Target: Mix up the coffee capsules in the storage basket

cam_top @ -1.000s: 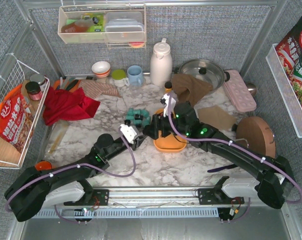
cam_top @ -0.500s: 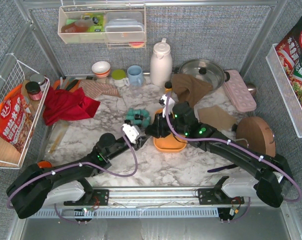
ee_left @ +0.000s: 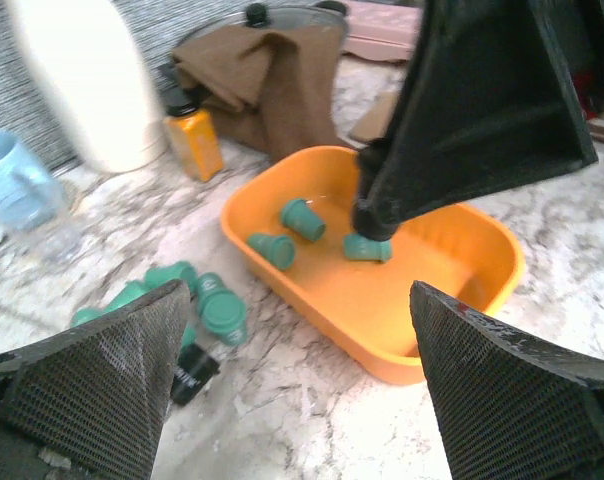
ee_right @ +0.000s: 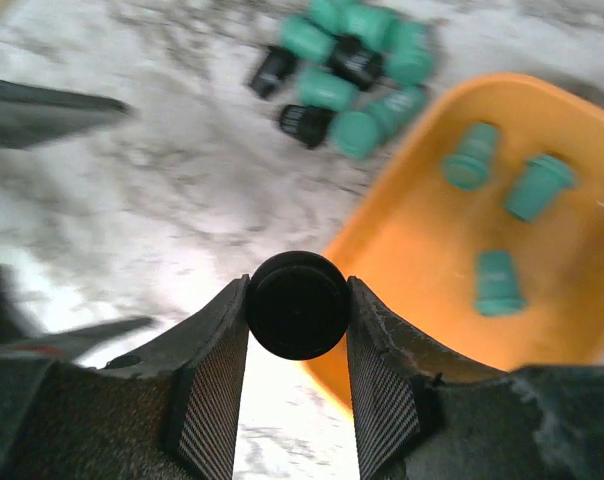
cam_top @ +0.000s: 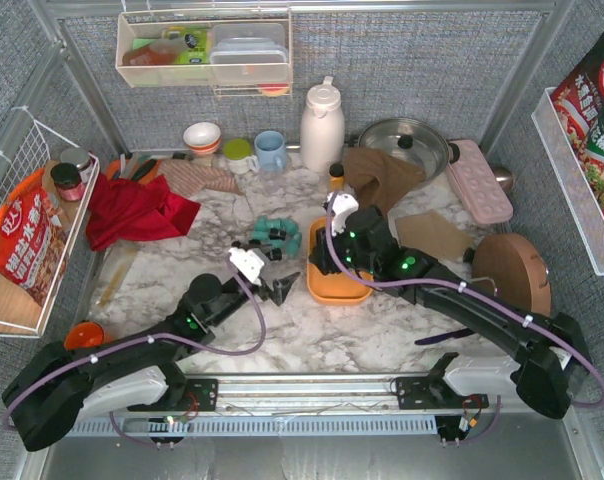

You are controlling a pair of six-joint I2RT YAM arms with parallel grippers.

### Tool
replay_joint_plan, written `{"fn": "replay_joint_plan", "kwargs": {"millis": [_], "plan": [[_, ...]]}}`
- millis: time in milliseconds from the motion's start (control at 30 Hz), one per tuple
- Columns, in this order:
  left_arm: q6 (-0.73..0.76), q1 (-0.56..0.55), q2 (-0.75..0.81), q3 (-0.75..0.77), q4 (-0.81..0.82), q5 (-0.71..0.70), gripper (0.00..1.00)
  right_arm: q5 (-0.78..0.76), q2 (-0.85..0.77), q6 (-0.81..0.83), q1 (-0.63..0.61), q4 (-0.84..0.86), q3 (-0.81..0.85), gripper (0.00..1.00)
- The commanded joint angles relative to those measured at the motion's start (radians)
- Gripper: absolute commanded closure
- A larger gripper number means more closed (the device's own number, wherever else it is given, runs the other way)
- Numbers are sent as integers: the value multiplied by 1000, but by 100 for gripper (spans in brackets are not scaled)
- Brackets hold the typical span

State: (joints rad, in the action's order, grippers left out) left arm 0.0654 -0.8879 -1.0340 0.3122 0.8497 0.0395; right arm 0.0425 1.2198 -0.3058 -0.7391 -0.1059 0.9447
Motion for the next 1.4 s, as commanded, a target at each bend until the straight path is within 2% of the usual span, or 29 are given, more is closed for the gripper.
{"fn": "replay_joint_plan", "kwargs": {"millis": [0,100,200,300,367,467,567,900,1133,1200,1233,1267,1367], "plan": [[-121,1,51,0,-87,-256,1,-297,33,134,2,-121,7,75],[-203,1,72,15,-201,-441,1,-374,82,175,12,-141,-3,73],[-248,3,64,30,-277,-560,1,-379,128,184,26,-123,-10,70],[-308,7,25,69,-371,-647,1,-363,178,189,35,-94,-7,62],[-359,13,-12,107,-447,-690,1,-357,212,188,41,-92,5,52],[-415,31,-72,165,-546,-695,1,-350,253,186,50,-115,36,42],[-449,49,-116,196,-586,-681,1,-343,250,190,52,-123,41,37],[-518,116,-138,225,-615,-578,1,-336,108,213,60,-92,-21,33],[-531,135,-158,231,-619,-600,1,-384,-12,242,64,-62,-63,26],[-549,146,-180,249,-640,-598,1,-412,-48,258,65,-36,-86,21],[-568,150,-197,264,-662,-607,1,-431,-67,266,64,-21,-99,7],[-597,153,-215,282,-693,-628,1,-456,-84,272,65,-7,-111,2],[-632,158,-282,337,-773,-639,1,-533,-139,286,65,42,-152,1]]}}
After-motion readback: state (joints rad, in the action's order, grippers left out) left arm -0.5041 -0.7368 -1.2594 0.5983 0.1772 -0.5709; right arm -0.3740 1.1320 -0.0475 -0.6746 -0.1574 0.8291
